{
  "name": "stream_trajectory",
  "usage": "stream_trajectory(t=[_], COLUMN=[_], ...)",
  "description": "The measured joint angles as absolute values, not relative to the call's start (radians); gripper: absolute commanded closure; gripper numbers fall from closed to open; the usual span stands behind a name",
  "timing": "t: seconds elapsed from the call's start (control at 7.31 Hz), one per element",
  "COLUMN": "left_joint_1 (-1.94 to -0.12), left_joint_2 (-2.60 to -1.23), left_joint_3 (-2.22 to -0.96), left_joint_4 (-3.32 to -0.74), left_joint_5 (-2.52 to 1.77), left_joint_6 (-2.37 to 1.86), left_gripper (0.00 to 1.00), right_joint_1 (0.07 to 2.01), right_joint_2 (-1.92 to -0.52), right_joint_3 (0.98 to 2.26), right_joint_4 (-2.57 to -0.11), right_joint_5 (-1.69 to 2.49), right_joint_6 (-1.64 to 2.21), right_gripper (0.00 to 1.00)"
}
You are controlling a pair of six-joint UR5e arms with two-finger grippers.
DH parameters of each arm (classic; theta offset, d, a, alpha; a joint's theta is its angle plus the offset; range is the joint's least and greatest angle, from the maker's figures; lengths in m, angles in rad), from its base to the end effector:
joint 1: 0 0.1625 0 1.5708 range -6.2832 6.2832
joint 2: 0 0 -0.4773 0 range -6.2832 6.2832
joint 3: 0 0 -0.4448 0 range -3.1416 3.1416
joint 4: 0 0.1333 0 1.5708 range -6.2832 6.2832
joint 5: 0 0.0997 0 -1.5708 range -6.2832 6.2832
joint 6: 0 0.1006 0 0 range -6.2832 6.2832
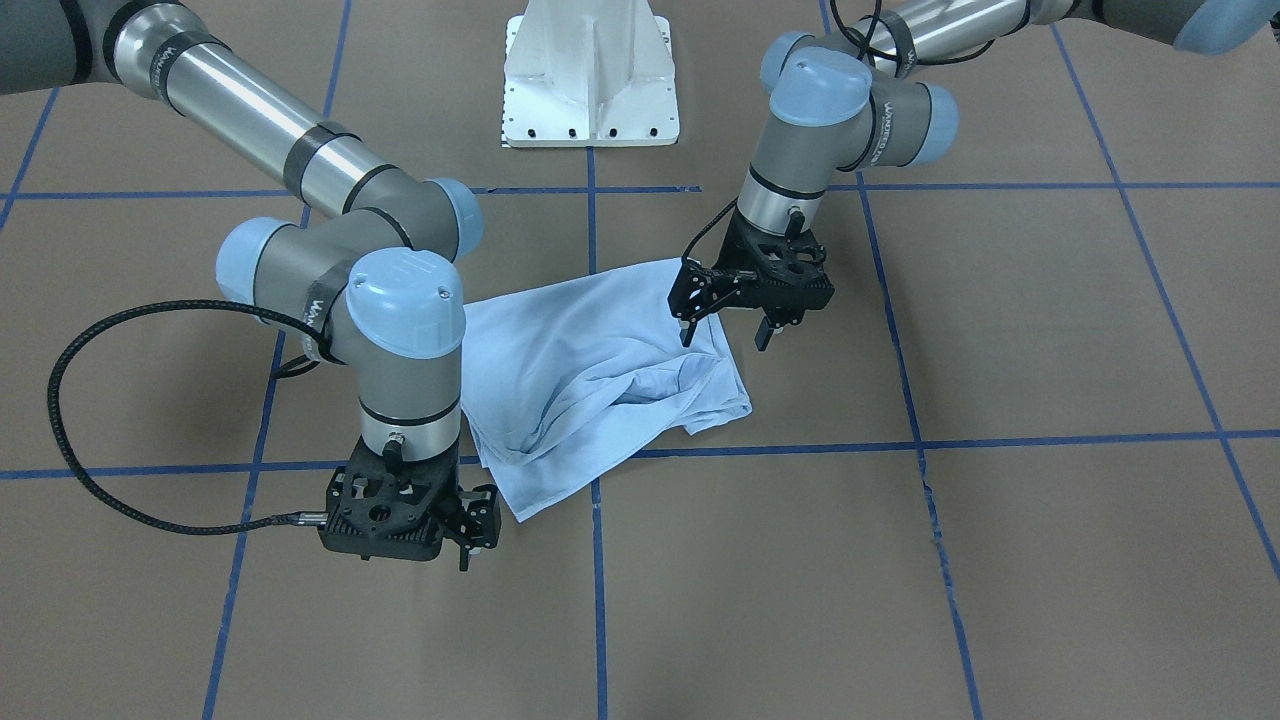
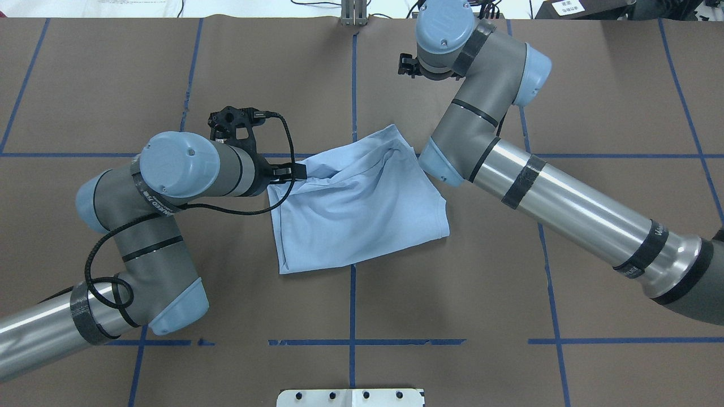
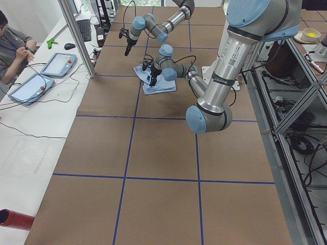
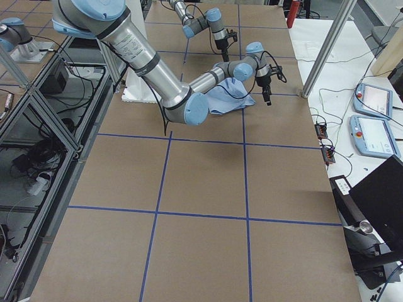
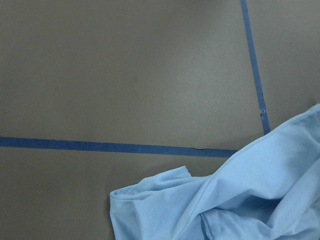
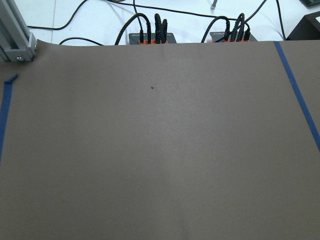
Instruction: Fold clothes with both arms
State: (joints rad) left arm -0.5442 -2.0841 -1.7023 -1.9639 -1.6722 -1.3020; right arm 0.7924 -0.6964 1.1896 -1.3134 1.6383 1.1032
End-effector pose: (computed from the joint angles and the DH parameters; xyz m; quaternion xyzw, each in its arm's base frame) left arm 0.5580 -0.4816 0.2759 0.1554 0.4724 -0.0941 0.8625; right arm -0.5414 -0.7292 0.2635 0.1905 -0.3145 0.1381 0.9196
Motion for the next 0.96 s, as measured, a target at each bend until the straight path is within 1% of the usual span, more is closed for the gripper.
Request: stream_trajectory(t=[0.41, 0.96], left_joint_1=[-0.449, -0.457], left_joint_2=[-2.091, -2.121], left_joint_3=[-1.668, -1.592], left_joint_4=[-1.956, -1.949], left_joint_5=[-1.63, -1.607], left_joint_6=[-1.324, -1.325], left_gripper=[0.0, 0.0], right_joint_1=[0.798, 0.798], right_joint_2=[-0.725, -0.729], right_joint_3=[1.208, 1.21], right_joint_4=[-1.258, -1.255], right_joint_5=[1.659, 1.66], right_joint_6=[1.094, 1.094], right_gripper=[0.0, 0.0])
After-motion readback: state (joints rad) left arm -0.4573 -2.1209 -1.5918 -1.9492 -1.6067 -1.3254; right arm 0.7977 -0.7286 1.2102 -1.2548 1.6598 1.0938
